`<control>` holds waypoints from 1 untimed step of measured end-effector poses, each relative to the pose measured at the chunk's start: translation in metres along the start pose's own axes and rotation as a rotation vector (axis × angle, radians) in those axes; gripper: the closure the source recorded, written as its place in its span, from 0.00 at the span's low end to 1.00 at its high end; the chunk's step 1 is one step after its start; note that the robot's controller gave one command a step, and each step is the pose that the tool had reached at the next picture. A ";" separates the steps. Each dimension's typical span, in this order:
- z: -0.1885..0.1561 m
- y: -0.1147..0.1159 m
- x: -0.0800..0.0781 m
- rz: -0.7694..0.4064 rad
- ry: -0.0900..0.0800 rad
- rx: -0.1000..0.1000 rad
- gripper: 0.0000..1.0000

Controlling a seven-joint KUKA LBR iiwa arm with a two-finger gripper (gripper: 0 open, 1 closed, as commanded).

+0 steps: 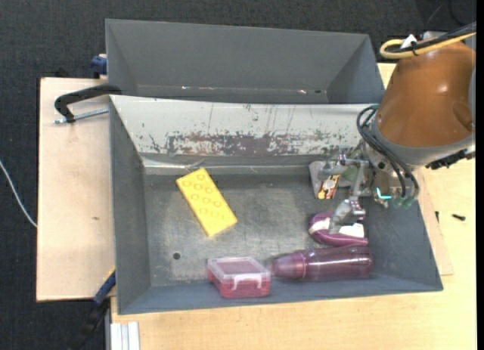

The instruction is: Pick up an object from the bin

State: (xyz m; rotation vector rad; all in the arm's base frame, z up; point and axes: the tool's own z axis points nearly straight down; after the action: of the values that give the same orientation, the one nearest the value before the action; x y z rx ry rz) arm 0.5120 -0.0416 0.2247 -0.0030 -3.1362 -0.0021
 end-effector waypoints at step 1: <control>-0.004 0.000 -0.002 -0.002 -0.008 0.001 0.00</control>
Offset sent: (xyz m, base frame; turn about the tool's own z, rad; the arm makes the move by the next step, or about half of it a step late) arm -0.0189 -0.0738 -0.0647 -0.0072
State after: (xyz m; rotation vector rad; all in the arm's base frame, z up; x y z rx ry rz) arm 0.5136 -0.0414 0.2286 -0.0003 -3.1445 -0.0007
